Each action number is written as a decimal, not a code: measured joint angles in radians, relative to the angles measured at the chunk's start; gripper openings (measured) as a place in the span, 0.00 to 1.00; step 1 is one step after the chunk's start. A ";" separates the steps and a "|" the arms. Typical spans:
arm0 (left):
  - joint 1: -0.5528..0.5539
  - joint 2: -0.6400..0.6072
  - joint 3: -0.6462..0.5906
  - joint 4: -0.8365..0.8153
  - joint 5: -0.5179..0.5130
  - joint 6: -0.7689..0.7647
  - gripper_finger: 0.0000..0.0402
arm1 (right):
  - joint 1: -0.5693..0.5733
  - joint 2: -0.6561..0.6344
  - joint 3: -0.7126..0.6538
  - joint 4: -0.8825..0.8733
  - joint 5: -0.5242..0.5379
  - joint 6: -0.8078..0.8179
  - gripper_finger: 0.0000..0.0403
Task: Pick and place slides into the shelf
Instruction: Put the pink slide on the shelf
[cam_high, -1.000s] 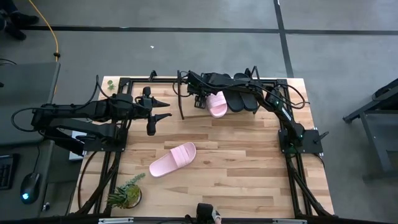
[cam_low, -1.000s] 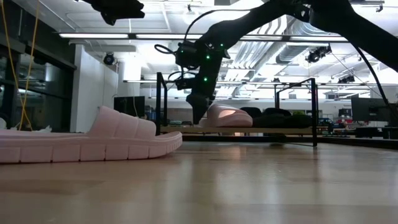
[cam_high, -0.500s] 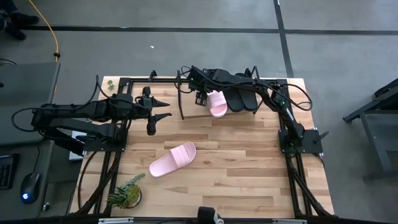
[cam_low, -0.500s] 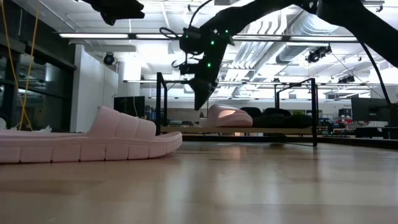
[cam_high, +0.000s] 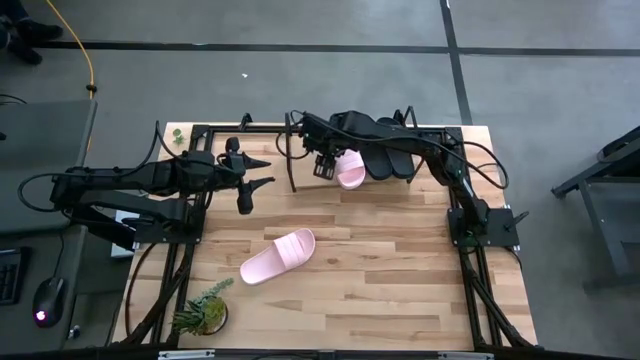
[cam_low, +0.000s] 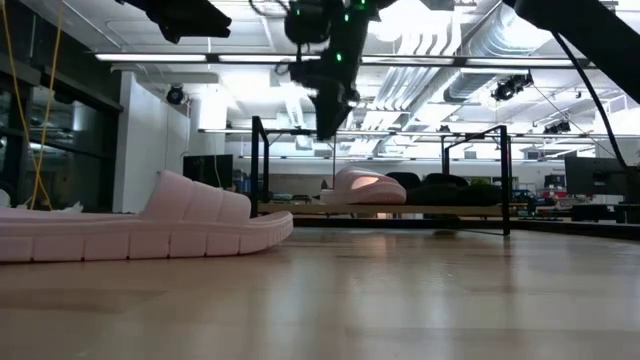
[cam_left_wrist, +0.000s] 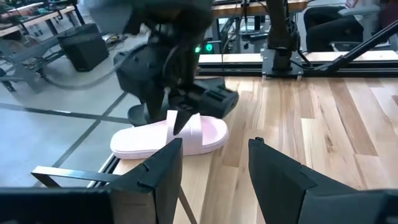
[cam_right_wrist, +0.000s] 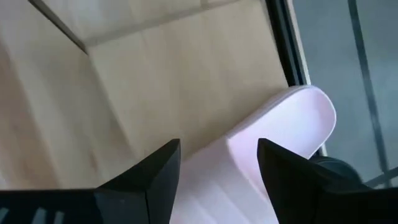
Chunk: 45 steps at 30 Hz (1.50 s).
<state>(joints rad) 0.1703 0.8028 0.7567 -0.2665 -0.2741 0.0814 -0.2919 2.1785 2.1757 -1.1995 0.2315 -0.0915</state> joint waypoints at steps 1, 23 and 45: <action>0.000 0.000 0.000 0.000 0.000 -0.001 0.42 | 0.010 -0.001 0.012 -0.009 -0.001 0.014 0.51; 0.000 0.000 0.000 -0.162 0.150 -0.025 0.42 | 0.300 0.001 0.051 -0.060 -0.126 0.147 0.51; -0.248 0.000 0.000 -0.286 0.147 -0.221 0.42 | 0.498 0.053 0.050 0.168 -0.122 0.191 0.51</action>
<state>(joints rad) -0.0776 0.8024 0.7567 -0.5525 -0.1266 -0.1399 0.2062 2.2315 2.2257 -1.0319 0.1100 0.0998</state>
